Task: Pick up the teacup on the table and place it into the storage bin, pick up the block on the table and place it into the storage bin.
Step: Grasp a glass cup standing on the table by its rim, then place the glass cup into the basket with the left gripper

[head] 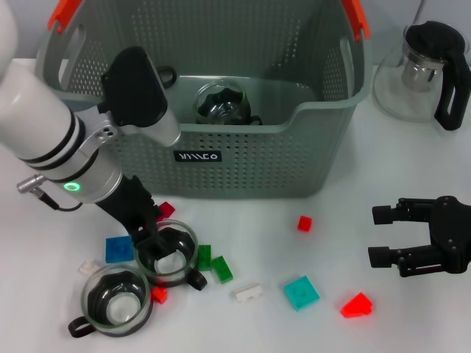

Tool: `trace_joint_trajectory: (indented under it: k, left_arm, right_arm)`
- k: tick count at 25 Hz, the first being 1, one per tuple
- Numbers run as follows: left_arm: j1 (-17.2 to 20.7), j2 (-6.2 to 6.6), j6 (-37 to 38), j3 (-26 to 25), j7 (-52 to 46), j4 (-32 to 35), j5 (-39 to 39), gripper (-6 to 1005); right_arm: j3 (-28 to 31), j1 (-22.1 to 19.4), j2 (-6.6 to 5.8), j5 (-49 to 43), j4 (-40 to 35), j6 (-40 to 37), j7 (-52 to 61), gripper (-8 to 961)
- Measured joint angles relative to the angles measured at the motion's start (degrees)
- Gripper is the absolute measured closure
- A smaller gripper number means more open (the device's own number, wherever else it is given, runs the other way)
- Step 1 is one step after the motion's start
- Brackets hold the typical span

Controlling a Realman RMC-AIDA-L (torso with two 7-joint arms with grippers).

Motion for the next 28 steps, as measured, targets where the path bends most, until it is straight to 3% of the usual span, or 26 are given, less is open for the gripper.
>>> trace_joint_trajectory:
  k: [8, 13, 16, 21, 28]
  left_arm:
    - [0.2, -0.01, -1.7, 4.1, -2.9, -0.3, 0.9, 312]
    - [0.1, 0.08, -1.4, 4.1, -4.1, -0.1, 0.9, 409]
    - [0.1, 0.08, -1.3, 4.0, -4.3, 0.0, 1.2, 631]
    - [0.0, 0.15, -1.0, 3.3, -4.4, 0.4, 0.9, 865]
    - [0.2, 0.26, -0.7, 1.6, -4.3, 1.4, 0.6, 924]
  right_arm:
    - [0.0, 0.0, -0.2, 0.0, 0.1, 0.0, 0.0, 39]
    - [0.0, 0.0, -0.43, 0.0, 0.2, 0.0, 0.0, 39]
    - [0.0, 0.0, -0.48, 0.0, 0.2, 0.0, 0.0, 39]
    - [0.0, 0.0, -0.49, 0.0, 0.2, -0.1, -0.2, 38]
    - [0.0, 0.0, -0.57, 0.0, 0.2, -0.2, 0.0, 38]
